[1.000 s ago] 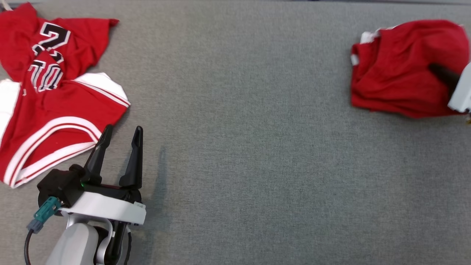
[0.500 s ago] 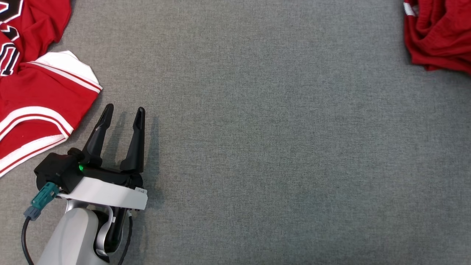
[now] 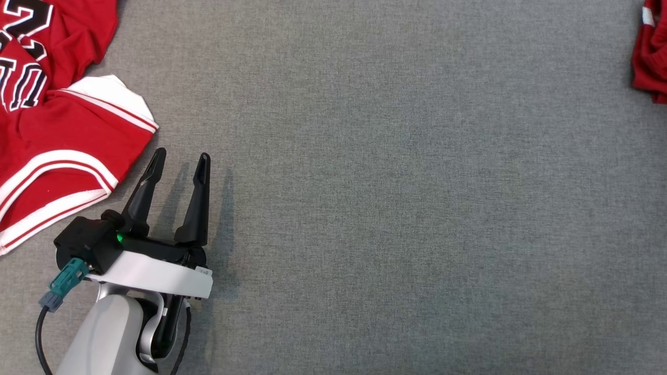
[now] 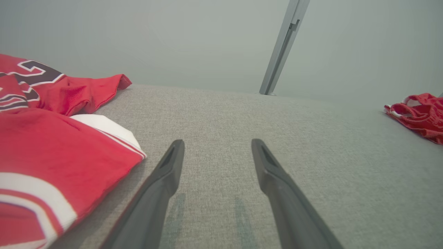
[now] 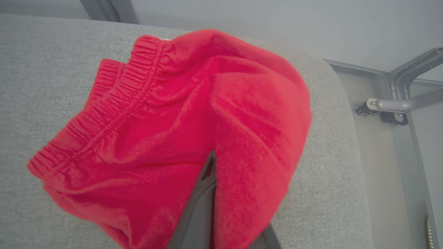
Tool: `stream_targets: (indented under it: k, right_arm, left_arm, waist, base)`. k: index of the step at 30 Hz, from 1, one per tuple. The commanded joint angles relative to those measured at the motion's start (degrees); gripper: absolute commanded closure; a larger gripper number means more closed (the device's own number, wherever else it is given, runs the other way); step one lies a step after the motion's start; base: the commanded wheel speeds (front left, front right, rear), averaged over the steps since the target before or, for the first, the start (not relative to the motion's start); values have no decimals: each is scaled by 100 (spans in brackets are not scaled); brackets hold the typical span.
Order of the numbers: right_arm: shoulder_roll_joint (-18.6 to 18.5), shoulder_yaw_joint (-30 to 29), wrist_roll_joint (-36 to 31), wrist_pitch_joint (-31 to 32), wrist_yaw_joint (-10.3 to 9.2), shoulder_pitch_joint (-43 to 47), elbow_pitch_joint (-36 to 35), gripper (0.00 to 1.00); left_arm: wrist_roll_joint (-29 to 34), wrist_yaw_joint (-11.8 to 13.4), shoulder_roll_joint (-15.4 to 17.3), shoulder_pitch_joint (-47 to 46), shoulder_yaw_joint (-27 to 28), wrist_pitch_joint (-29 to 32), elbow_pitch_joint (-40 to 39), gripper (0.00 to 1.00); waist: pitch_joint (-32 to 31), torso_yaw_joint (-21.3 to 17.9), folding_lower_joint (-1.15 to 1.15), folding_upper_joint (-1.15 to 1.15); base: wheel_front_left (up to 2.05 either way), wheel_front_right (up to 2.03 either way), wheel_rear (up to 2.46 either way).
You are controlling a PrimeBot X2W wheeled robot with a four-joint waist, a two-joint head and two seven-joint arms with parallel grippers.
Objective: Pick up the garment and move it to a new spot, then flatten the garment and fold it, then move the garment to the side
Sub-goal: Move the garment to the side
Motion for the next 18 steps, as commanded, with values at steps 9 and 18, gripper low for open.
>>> stream_targets:
  k: [9, 18]
  right_arm:
    - [182, 145, -161, -222, 1, -28, 440, 0]
    - [312, 620, -579, -114, 1, -9, 649, 0]
  left_arm:
    - [-16, 35, 24, 109, -13, -15, 82, 0]
    - [-72, 74, 14, 374, -44, 1, 201, 0]
  waist:
    - [-341, -47, 0, 0]
    - [-1195, -356, 0, 0]
  base:
    - [0, 0, 0]
    - [0, 0, 0]
